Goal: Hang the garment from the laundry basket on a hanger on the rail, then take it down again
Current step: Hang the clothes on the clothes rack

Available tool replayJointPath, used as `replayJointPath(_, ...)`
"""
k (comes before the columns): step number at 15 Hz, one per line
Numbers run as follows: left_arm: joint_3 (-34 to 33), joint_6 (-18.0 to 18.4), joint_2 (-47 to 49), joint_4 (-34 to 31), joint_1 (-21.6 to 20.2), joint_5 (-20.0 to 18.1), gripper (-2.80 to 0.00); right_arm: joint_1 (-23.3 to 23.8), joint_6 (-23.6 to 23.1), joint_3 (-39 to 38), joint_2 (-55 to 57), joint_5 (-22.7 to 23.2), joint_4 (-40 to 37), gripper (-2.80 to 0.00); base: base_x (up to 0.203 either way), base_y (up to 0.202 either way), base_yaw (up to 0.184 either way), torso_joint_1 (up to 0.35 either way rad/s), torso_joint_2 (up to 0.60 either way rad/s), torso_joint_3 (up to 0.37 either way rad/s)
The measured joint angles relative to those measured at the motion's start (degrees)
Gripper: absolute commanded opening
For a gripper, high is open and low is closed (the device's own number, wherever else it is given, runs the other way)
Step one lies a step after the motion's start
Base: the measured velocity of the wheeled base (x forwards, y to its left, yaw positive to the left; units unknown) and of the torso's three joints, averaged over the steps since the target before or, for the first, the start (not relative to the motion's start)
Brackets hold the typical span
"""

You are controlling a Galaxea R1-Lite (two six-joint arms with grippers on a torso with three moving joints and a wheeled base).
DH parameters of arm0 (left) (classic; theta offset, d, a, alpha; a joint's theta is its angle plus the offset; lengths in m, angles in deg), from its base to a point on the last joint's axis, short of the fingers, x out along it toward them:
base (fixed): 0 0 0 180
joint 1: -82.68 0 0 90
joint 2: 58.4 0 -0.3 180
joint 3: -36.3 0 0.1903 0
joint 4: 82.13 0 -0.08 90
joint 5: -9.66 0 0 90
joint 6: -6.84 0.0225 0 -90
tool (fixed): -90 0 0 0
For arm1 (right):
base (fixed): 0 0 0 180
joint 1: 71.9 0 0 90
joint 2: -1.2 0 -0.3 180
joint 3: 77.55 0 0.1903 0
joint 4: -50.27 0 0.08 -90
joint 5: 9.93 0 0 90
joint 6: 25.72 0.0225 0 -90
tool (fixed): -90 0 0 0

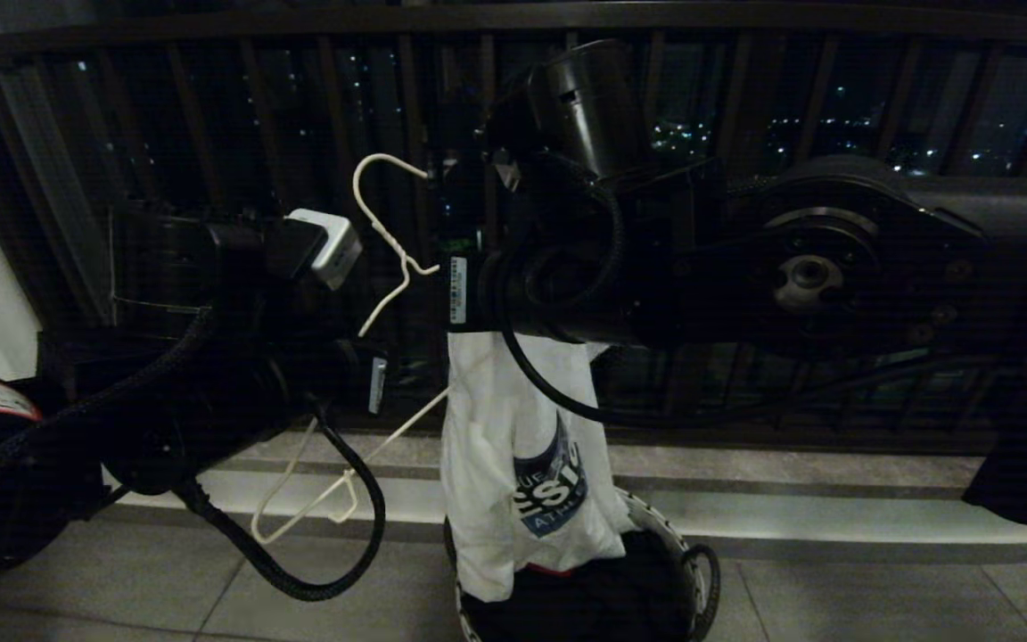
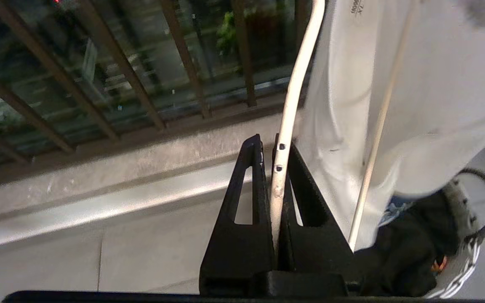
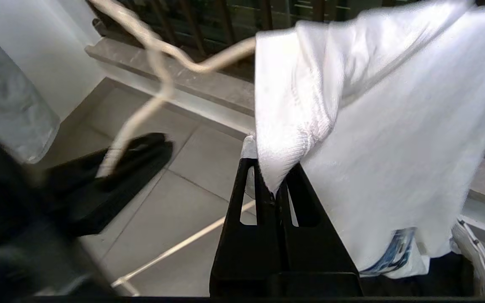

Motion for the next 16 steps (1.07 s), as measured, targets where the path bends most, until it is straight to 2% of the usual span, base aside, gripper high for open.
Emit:
replayJointPath(10,0.2,-1.8,1.7,0.3,-0.1,-0.2,-2.80,-2.2,0.0,0.0,-1.1,0.2,0.2,-2.80,0.000,0.000,0.000,0.000,0.00,0.000)
replayJointPath(14,-0.5,-3.3,2.1,6.9,-0.2,-1.1,-2.80,-2.9,-0.5,-0.2,-1.6,0.1,0.2,-2.80,0.000,0.000,0.000,0.000,0.00,0.000)
replayJointPath(16,-1.0,-4.6,2.5,7.8,-0.3,-3.5,-2.80,-3.1,-1.7,-0.3,-1.7,0.1,0.2,-2.80,0.000,0.000,0.000,0.000,0.00,0.000)
